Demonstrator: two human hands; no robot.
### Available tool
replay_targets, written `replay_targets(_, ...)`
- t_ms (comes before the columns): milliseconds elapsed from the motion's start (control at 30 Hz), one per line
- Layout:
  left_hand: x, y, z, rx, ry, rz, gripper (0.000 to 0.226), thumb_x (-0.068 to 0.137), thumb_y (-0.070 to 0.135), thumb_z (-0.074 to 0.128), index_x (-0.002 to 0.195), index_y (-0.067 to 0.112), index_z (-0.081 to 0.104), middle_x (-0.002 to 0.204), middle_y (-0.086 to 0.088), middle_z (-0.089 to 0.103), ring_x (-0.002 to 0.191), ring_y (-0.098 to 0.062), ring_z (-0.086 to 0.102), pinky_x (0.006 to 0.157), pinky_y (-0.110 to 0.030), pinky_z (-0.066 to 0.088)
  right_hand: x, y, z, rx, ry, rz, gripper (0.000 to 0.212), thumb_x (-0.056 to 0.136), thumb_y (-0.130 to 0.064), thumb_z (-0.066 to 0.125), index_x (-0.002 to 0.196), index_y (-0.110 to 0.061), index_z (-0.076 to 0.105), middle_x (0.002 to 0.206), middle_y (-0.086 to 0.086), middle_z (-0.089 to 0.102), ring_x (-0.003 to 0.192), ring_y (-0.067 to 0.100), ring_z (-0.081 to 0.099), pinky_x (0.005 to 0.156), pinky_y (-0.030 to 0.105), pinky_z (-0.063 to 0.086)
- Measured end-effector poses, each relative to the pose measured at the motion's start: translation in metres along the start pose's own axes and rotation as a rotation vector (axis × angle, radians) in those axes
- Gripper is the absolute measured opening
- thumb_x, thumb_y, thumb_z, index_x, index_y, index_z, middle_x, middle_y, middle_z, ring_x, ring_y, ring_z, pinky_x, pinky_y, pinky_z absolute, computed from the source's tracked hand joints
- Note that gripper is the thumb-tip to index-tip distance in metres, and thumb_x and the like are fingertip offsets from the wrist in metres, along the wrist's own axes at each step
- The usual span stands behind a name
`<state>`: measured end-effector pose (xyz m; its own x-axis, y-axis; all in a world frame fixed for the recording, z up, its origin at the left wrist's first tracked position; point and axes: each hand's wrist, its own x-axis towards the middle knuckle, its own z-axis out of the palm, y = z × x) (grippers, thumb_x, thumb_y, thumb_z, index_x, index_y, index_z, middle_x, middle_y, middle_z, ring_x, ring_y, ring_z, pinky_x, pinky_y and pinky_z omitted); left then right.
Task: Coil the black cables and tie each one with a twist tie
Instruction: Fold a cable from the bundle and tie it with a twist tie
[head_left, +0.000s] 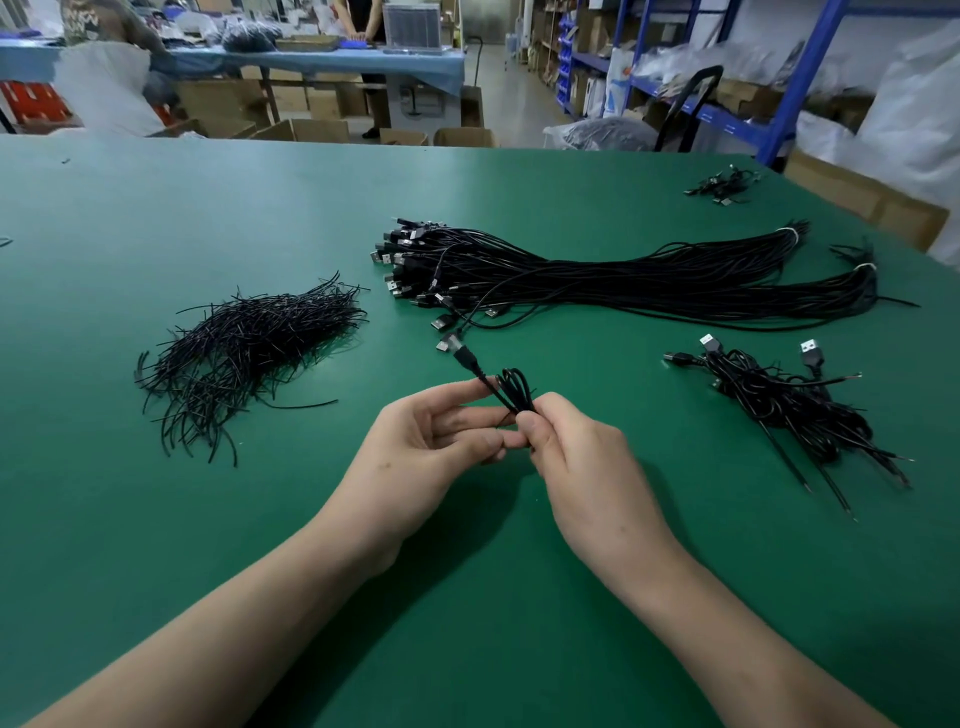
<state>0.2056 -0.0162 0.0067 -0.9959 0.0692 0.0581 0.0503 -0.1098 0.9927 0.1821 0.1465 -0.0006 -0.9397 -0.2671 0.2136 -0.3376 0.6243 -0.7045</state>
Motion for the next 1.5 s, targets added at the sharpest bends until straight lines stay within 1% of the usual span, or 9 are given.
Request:
replay_targets(133, -0.001, -0.003, -0.001, -0.042, 0.084, -0.032, 0.025, 0.089, -0.007, 0.068, 0.110, 0.006, 0.064, 0.096, -0.014, 0.078, 0.091, -0.023, 0.077, 0.074, -0.021, 0.058, 0.000, 0.000, 0.000, -0.015, -0.003, 0.004, 0.031, 0.106, -0.040, 0.040, 0.084, -0.020, 0.047, 0.063, -0.007, 0.051, 0.063, 0.025, 0.050, 0.061, 0.047, 0.044)
replay_targets(300, 0.000, -0.004, -0.003, 0.050, 0.178, -0.053, 0.024, 0.086, 0.010, 0.077, 0.107, 0.011, 0.066, 0.083, -0.013, 0.077, 0.082, -0.021, 0.077, 0.064, -0.025, 0.059, -0.002, 0.000, 0.001, 0.009, 0.007, -0.021, 0.032, 0.105, -0.039, 0.040, 0.079, -0.021, 0.044, 0.059, -0.006, 0.046, 0.055, 0.018, 0.040, 0.056, 0.042, 0.039)
replay_targets(467, -0.001, -0.002, -0.002, 0.015, 0.136, -0.068, 0.019, 0.092, 0.011, 0.071, 0.110, 0.010, 0.065, 0.088, -0.011, 0.079, 0.077, -0.017, 0.076, 0.063, -0.022, 0.058, -0.001, 0.001, 0.003, 0.066, 0.025, -0.003, 0.032, 0.105, -0.035, 0.043, 0.076, -0.021, 0.043, 0.056, -0.012, 0.047, 0.055, 0.016, 0.039, 0.056, 0.046, 0.039)
replay_targets(600, -0.002, -0.003, 0.000, 0.010, 0.116, -0.090, 0.011, 0.091, 0.010, 0.071, 0.099, 0.004, 0.073, 0.088, -0.014, 0.078, 0.075, -0.017, 0.076, 0.065, -0.022, 0.058, 0.000, 0.001, 0.004, 0.057, 0.045, -0.004, 0.035, 0.105, -0.035, 0.043, 0.073, -0.023, 0.036, 0.058, -0.005, 0.044, 0.056, 0.019, 0.039, 0.057, 0.048, 0.039)
replay_targets(733, -0.003, -0.003, 0.000, 0.052, 0.065, -0.099, 0.010, 0.086, 0.009, 0.076, 0.095, 0.008, 0.078, 0.085, -0.016, 0.078, 0.077, -0.019, 0.076, 0.070, -0.022, 0.059, -0.001, 0.001, 0.003, 0.063, 0.064, -0.012, 0.032, 0.105, -0.036, 0.042, 0.077, -0.020, 0.043, 0.060, -0.005, 0.046, 0.056, 0.019, 0.041, 0.057, 0.047, 0.040)
replay_targets(1000, -0.003, -0.002, -0.001, 0.132, -0.036, -0.047, 0.022, 0.091, 0.008, 0.072, 0.109, 0.020, 0.079, 0.086, -0.005, 0.077, 0.073, -0.009, 0.070, 0.071, -0.017, 0.053, 0.001, 0.003, -0.003, 0.175, 0.105, 0.041, 0.033, 0.105, -0.034, 0.042, 0.080, -0.016, 0.049, 0.061, -0.001, 0.048, 0.056, 0.018, 0.040, 0.056, 0.050, 0.041)
replay_targets(1200, 0.001, -0.007, -0.006, 0.227, 0.083, -0.014, 0.010, 0.089, 0.009, 0.075, 0.096, 0.016, 0.078, 0.078, -0.008, 0.076, 0.070, -0.011, 0.070, 0.071, -0.016, 0.053, 0.000, 0.002, -0.003, 0.201, 0.103, 0.030, 0.031, 0.105, -0.036, 0.041, 0.079, -0.021, 0.049, 0.059, -0.005, 0.047, 0.055, 0.017, 0.042, 0.055, 0.048, 0.042)
replay_targets(1333, 0.002, -0.008, -0.010, 0.312, 0.176, 0.042, 0.007, 0.088, 0.018, 0.078, 0.087, 0.024, 0.080, 0.074, -0.003, 0.076, 0.067, -0.009, 0.066, 0.069, -0.019, 0.053, -0.002, 0.000, 0.001, 0.206, 0.025, -0.001, 0.030, 0.105, -0.036, 0.042, 0.078, -0.023, 0.049, 0.061, -0.005, 0.048, 0.053, 0.013, 0.039, 0.053, 0.043, 0.039)
replay_targets(1500, 0.000, -0.007, -0.005, 0.173, 0.170, 0.034, 0.007, 0.088, 0.015, 0.076, 0.087, 0.019, 0.081, 0.075, 0.000, 0.073, 0.068, -0.008, 0.061, 0.068, -0.018, 0.051, -0.003, 0.000, 0.005, 0.238, -0.024, -0.020, 0.030, 0.105, -0.035, 0.043, 0.077, -0.025, 0.049, 0.060, -0.007, 0.049, 0.052, 0.009, 0.038, 0.052, 0.036, 0.036)
